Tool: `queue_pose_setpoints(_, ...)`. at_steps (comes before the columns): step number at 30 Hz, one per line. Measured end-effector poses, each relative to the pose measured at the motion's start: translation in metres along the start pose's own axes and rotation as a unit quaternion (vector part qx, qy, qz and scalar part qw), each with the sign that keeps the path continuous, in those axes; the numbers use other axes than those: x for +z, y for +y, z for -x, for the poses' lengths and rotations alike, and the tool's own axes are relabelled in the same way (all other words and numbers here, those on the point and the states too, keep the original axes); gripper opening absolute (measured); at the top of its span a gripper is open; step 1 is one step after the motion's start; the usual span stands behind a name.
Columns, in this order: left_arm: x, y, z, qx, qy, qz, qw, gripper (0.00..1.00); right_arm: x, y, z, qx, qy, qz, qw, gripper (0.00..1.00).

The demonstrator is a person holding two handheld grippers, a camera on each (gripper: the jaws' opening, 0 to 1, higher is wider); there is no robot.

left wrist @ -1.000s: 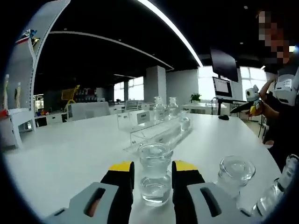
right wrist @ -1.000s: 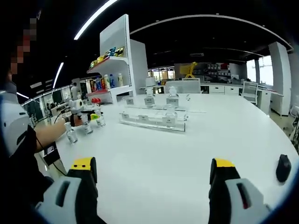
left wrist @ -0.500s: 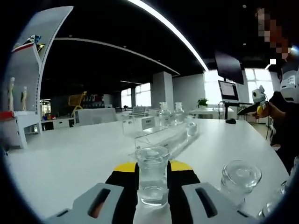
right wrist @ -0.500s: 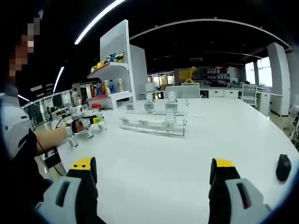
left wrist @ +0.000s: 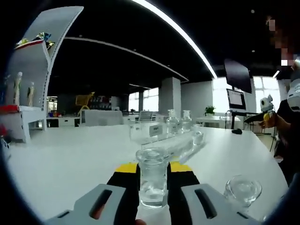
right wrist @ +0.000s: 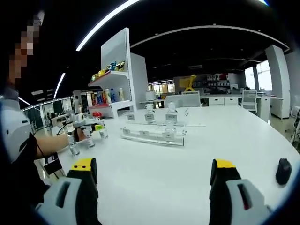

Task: Identify the label on the chemical reagent bottle, grasp the chemical reagent bottle, and place it in the designated position on the reagent rack

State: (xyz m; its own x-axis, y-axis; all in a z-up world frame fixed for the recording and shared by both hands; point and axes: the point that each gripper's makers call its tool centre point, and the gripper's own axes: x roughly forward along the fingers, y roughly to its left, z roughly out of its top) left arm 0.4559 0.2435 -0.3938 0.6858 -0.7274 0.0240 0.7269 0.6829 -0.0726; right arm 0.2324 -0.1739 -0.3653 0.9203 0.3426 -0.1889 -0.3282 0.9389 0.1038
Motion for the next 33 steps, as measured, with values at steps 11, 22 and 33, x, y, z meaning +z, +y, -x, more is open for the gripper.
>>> queue_pose_setpoints(11, 0.056, -0.001, 0.002, 0.021, -0.007, -0.019, 0.9996, 0.22, -0.001, 0.001, 0.008, 0.0, 0.0, 0.001, 1.0, 0.97)
queue_pose_setpoints(22, 0.13, -0.033, -0.025, -0.023, -0.004, -0.022, 0.9995, 0.22, -0.002, -0.001, 0.008, -0.006, 0.003, 0.002, 1.0, 0.97)
queue_pose_setpoints(33, 0.159, -0.06, -0.079, -0.077, 0.018, -0.02, 0.9967, 0.22, 0.005, -0.004, 0.01, -0.012, -0.01, -0.002, 0.9999, 0.97)
